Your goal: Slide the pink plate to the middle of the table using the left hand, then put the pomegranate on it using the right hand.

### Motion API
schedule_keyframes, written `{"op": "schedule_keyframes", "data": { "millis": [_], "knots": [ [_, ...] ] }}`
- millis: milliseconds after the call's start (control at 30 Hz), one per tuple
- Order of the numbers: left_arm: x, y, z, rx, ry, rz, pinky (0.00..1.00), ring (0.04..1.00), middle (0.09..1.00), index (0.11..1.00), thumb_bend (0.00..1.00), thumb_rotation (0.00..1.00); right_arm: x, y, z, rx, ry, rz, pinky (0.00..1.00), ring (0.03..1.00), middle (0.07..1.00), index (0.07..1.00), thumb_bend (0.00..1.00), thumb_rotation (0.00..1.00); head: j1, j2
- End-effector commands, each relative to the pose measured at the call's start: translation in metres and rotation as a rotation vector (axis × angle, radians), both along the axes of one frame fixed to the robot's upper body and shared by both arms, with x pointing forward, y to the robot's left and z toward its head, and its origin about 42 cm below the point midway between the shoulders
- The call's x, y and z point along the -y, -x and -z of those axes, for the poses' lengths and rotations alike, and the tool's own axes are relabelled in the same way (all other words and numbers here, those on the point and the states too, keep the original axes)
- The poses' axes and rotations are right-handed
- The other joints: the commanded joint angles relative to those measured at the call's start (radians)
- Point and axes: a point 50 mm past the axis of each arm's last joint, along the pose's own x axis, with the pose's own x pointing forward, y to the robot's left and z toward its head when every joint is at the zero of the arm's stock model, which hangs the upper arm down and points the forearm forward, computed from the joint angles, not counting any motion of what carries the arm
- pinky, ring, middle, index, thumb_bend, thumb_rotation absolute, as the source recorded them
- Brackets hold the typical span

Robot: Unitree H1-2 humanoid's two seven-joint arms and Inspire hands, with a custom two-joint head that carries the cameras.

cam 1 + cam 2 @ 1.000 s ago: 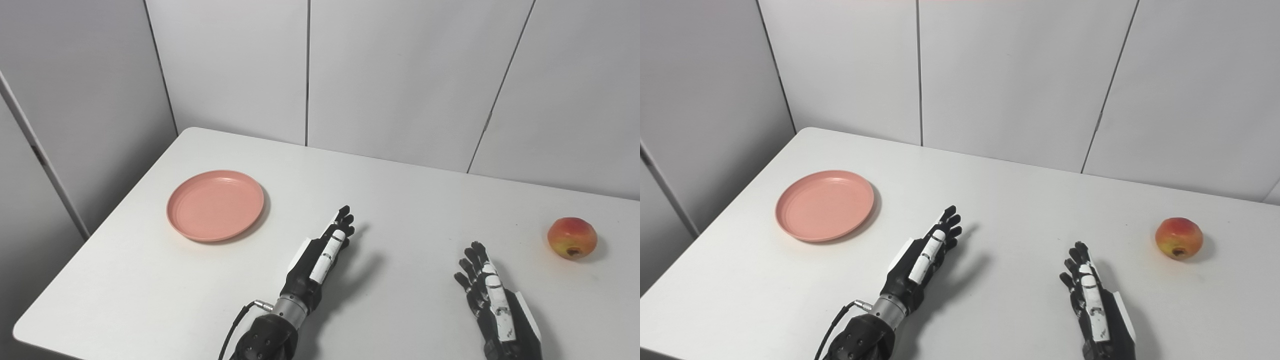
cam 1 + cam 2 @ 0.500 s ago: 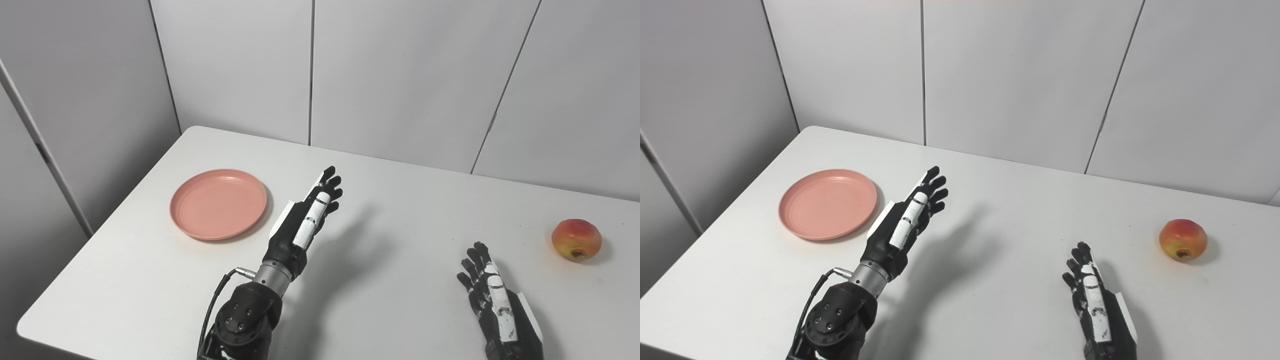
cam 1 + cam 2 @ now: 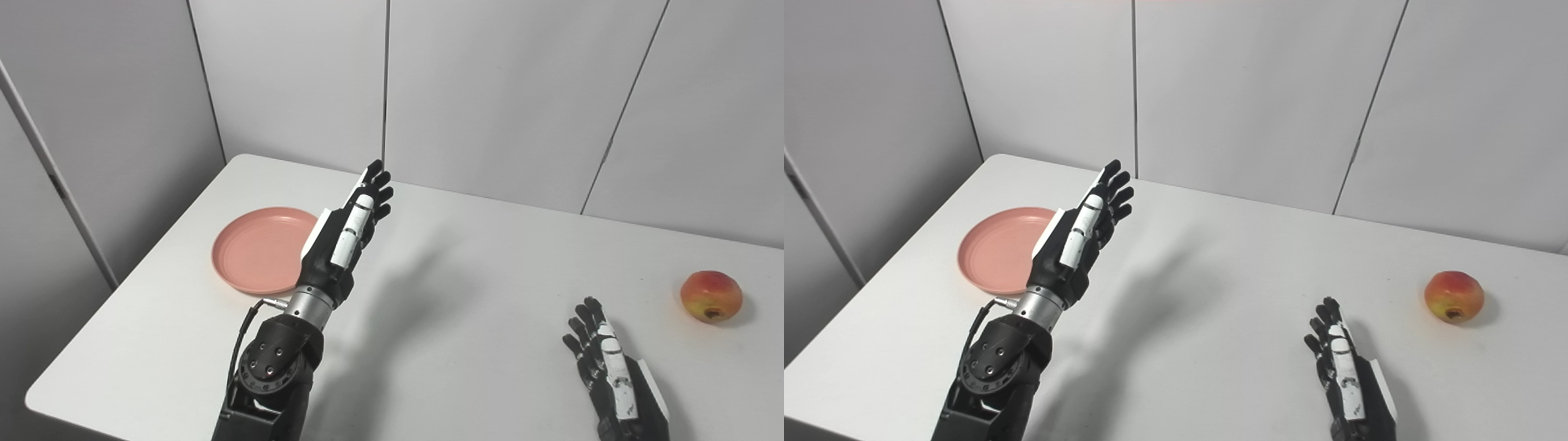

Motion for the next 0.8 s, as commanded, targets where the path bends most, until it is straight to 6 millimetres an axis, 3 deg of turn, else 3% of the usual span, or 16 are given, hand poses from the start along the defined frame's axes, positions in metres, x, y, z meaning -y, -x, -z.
{"op": "schedule_keyframes", "data": {
  "millis": [0,533,767],
  "knots": [
    [-0.005,-0.008,-0.027,0.098,0.011,-0.007,0.98,0.986,1.000,1.000,0.45,1.00,-0.004,-0.007,-0.008,0.046,-0.002,-0.012,1.00,1.000,1.000,1.000,0.10,1.00,0.000,0.000],
    [-0.069,-0.029,-0.044,0.157,0.037,-0.160,1.00,0.991,0.999,0.999,0.49,1.00,-0.002,-0.007,-0.008,0.039,-0.005,-0.007,1.00,1.000,1.000,1.000,0.09,1.00,0.020,-0.006],
    [-0.090,-0.032,-0.049,0.169,0.024,-0.218,1.00,0.990,1.000,0.993,0.41,1.00,0.000,-0.006,-0.007,0.036,0.008,-0.008,1.00,1.000,1.000,1.000,0.10,1.00,0.031,-0.010]
  ]
}}
